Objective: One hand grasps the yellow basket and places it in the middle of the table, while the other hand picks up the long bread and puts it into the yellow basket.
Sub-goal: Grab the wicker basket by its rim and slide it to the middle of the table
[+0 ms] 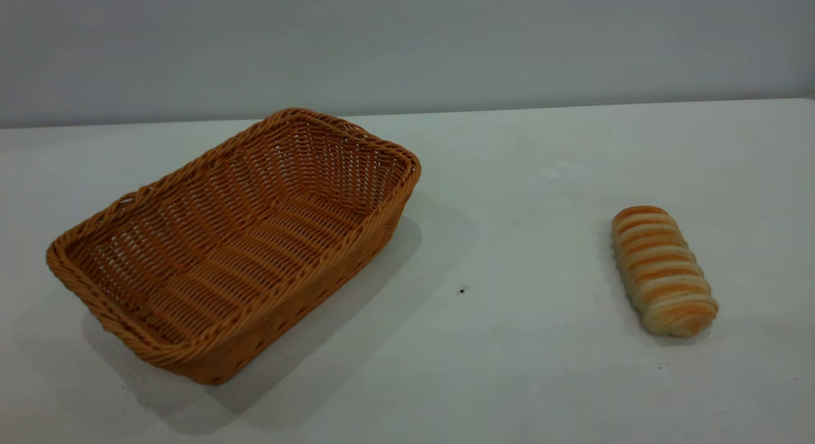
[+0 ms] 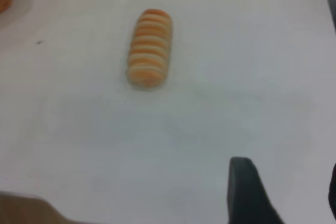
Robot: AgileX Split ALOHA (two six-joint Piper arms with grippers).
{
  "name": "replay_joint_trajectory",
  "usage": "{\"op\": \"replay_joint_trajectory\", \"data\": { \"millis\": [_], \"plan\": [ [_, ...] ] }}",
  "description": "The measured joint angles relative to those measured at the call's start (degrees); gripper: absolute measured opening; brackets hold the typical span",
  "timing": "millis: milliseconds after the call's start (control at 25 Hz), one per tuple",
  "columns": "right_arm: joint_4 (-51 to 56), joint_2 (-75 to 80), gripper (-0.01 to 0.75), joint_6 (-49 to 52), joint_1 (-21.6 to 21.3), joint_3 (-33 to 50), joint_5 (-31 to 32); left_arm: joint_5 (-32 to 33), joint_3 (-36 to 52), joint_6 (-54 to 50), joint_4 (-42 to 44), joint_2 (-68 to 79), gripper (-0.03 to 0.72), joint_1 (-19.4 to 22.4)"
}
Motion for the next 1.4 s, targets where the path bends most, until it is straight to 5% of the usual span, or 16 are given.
{"op": "replay_joint_trajectory", "data": {
  "millis": [440, 800, 1400],
  "plan": [
    [0.1, 0.0, 0.413, 1.9, 6.5, 0.0, 0.0, 0.0, 0.0, -2.7, 0.0, 0.0, 0.584, -0.1],
    [-7.9, 7.8, 0.413, 8.6, 7.2, -3.8, -5.0, -3.1, -0.3, -13.1, -0.3, 9.8, 0.584, -0.2],
    [-13.8, 39.6, 0.413, 13.7, 7.2, -10.3, -16.4, -31.4, -0.3, -14.6, -4.4, 47.9, 0.584, -0.3]
  ]
}}
